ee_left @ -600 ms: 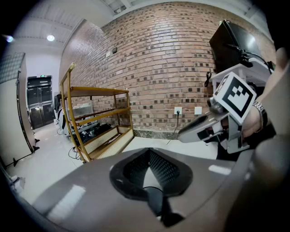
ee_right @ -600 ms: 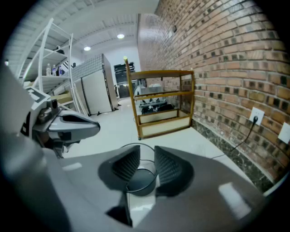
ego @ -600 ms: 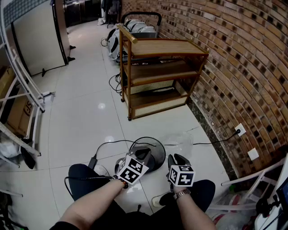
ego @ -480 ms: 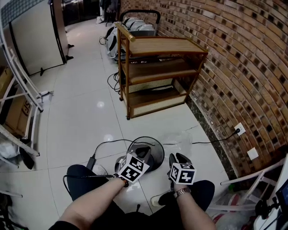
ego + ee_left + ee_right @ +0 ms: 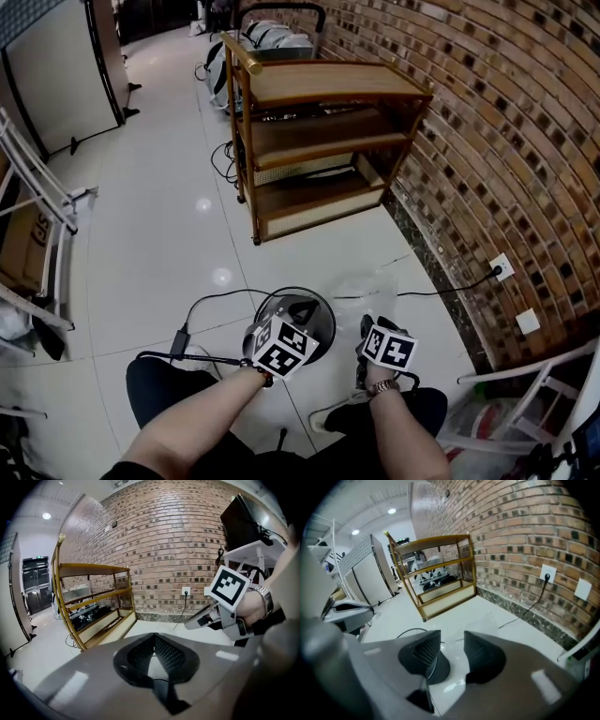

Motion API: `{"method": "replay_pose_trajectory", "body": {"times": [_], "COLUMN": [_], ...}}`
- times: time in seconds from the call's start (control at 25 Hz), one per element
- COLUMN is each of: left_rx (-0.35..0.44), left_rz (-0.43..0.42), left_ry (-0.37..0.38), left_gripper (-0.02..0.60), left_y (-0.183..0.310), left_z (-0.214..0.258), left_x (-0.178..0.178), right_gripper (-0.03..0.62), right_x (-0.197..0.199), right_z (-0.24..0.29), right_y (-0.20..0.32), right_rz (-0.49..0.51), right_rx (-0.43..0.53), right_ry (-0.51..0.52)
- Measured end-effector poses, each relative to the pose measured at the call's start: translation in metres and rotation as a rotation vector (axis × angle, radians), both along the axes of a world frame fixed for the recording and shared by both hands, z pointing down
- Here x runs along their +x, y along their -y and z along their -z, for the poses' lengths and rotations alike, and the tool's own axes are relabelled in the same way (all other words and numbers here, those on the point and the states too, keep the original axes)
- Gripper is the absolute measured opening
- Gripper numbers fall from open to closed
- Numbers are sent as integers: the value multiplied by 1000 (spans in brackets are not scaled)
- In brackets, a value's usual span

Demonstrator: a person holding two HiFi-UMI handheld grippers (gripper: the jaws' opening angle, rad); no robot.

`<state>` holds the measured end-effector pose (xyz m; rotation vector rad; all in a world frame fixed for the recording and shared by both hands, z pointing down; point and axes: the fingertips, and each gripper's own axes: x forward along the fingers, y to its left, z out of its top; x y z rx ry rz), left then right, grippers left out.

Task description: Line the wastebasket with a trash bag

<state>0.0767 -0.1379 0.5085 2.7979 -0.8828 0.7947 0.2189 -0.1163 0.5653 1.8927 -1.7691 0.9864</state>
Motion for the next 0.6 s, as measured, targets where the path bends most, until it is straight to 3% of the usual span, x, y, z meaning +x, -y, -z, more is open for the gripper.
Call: {"method": "replay_pose_trajectory", "body": {"times": [0.6], "left_rx": [-70], "left_rz": [-34], "left_ry": [30], "left_gripper": [5], "left_y": [33], "left_z": [-52], "left_x": [35], "right_gripper": [204], "right_x": [44], "right_z": [-82], "right_y": [46], "right_rz": [-209], "right_rx": [-196], "right_ry": [156]}}
